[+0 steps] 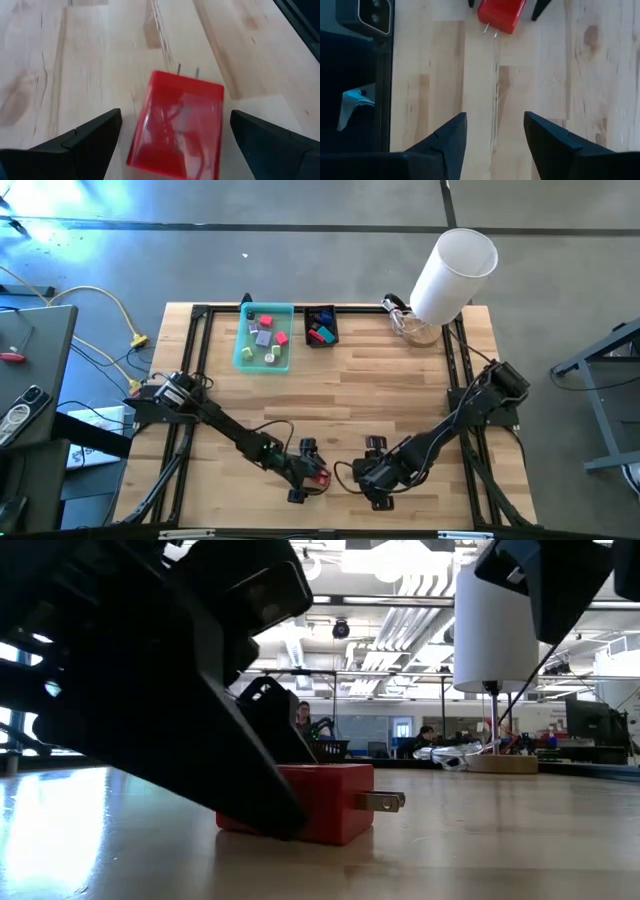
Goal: Pick & Place Office items
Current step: Put the red charger adapter into the green bin, then return to Home Position
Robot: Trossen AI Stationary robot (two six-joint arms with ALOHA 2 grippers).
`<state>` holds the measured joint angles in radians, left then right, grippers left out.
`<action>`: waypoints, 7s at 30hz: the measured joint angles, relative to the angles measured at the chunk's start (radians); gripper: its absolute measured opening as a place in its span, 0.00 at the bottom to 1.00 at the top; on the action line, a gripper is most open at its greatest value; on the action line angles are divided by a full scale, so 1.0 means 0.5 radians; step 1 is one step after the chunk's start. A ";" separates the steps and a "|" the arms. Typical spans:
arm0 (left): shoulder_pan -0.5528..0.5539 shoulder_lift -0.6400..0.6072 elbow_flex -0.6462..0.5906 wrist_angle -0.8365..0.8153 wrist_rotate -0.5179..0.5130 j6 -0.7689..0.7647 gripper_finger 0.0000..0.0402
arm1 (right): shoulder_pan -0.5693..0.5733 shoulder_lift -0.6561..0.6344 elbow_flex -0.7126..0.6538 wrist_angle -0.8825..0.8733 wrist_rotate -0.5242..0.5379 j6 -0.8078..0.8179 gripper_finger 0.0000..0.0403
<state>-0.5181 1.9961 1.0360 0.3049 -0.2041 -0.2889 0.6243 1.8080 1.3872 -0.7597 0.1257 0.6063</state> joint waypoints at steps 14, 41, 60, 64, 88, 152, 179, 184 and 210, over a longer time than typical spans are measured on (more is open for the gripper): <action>-0.067 0.024 -0.001 0.005 -0.349 -0.215 0.49 | 0.101 0.000 0.000 -0.048 0.008 -0.074 0.46; 0.850 -1.287 0.001 -1.271 -0.714 -0.041 0.49 | 0.003 -0.466 0.002 -0.524 1.823 -0.329 0.46; 2.389 -1.499 -0.097 -1.902 0.194 0.154 0.49 | -0.286 -0.494 -0.235 -0.520 1.658 0.153 0.46; 2.545 -1.499 -0.115 -1.897 0.357 0.220 0.49 | -0.295 -0.494 -0.308 -0.440 1.661 0.207 0.46; 2.767 -1.223 -0.141 -1.745 0.526 0.336 0.49 | -0.423 -0.494 -0.651 0.184 1.669 -0.018 0.46; 2.075 -1.661 -0.108 -2.278 0.390 0.368 0.40 | -0.305 -0.814 -0.649 0.007 1.575 -0.802 0.06; 1.920 -3.217 -0.580 -2.127 0.392 0.311 0.01 | -0.487 -2.350 -1.939 1.474 0.523 -1.358 0.01; 1.886 -3.487 -0.841 -1.861 0.567 0.248 0.01 | -0.549 -2.630 -2.175 1.645 0.409 -1.311 0.01; 1.850 -3.806 -1.470 -1.181 0.775 0.143 0.01 | -0.652 -3.147 -2.757 1.799 0.062 -1.186 0.01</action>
<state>0.4068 0.0932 0.3008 -0.2854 0.1835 -0.2176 0.2981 0.2344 0.0090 0.1398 0.1565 0.0135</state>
